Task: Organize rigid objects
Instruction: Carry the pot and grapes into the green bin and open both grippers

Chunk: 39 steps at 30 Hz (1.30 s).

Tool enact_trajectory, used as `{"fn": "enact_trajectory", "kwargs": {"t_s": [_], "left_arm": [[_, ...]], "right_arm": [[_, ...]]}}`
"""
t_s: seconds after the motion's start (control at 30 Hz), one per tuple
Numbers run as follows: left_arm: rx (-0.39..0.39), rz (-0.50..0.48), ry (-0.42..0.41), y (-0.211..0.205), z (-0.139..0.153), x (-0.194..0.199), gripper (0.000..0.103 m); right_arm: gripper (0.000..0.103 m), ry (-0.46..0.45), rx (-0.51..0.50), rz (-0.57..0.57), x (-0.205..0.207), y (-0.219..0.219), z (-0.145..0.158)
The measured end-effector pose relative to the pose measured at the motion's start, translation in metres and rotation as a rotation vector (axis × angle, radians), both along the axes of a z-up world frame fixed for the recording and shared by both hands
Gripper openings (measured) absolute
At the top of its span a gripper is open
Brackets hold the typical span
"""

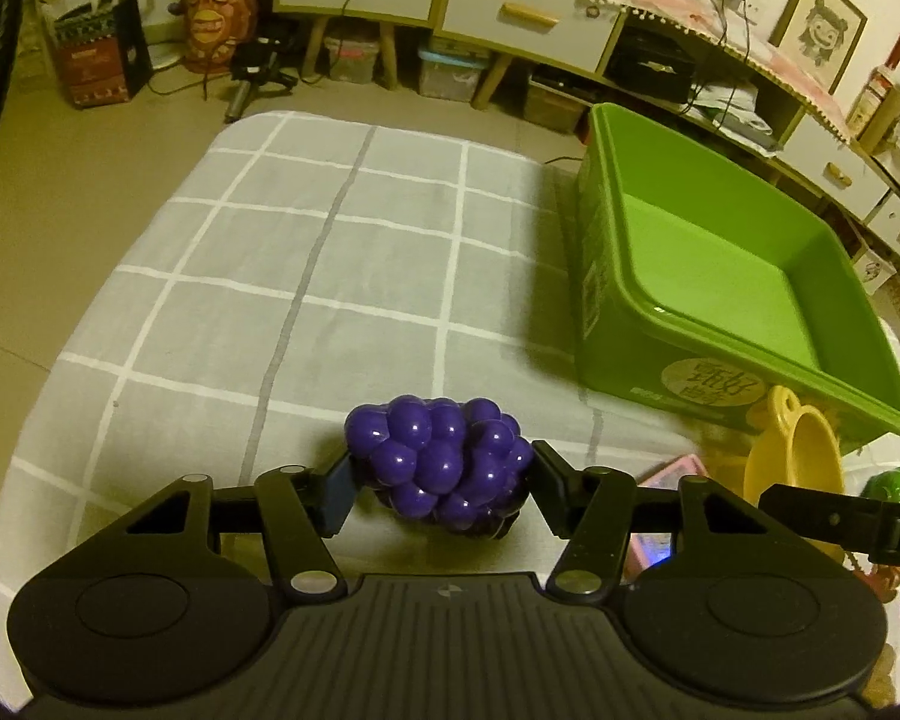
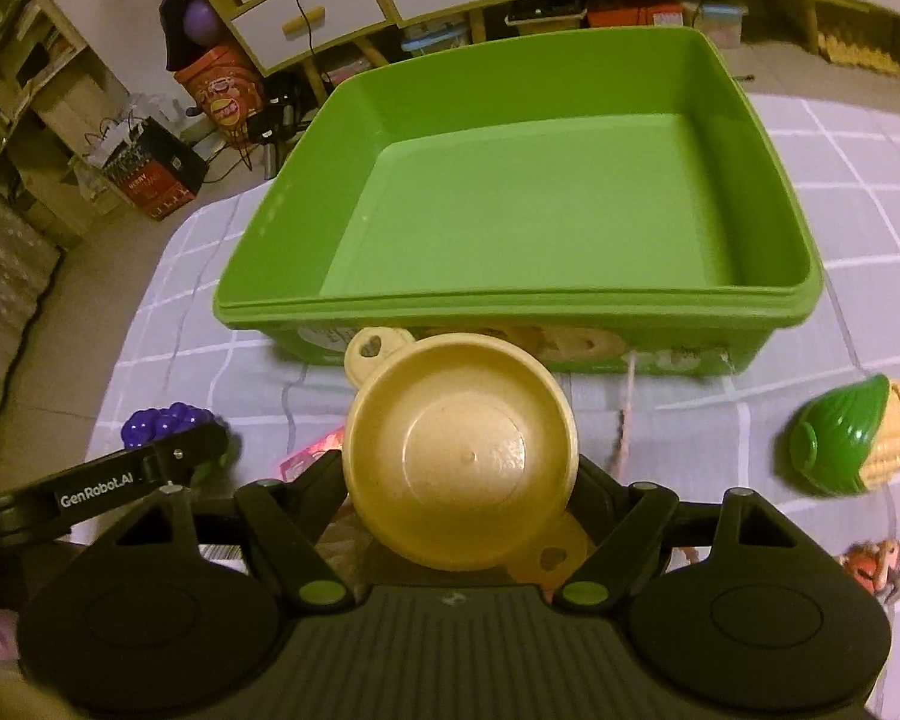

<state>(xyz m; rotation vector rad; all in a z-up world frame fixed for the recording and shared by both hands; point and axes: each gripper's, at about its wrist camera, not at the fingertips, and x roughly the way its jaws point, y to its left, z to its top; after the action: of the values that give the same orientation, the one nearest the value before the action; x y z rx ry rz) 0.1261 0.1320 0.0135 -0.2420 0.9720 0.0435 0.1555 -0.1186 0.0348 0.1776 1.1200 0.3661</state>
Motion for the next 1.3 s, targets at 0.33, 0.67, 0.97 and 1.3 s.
{"fn": "enact_trajectory", "kwargs": {"t_s": [0.33,0.67,0.97,1.3], "left_arm": [[-0.024,-0.028,-0.022,-0.009,0.01,-0.002,0.064],[-0.044,-0.106,-0.063,-0.027,0.03,-0.011,0.064],[-0.022,-0.162,-0.151,-0.056,0.053,0.02,0.063],[0.106,-0.246,-0.134,-0.107,0.031,0.075,0.063]], "right_arm": [[0.055,0.018,0.069,-0.005,-0.005,-0.018,0.015],[0.055,-0.011,0.176,-0.037,-0.004,-0.041,0.047],[0.055,-0.129,0.208,-0.124,0.011,-0.063,0.068],[0.055,-0.188,0.1,-0.173,0.038,-0.072,0.052]]}}
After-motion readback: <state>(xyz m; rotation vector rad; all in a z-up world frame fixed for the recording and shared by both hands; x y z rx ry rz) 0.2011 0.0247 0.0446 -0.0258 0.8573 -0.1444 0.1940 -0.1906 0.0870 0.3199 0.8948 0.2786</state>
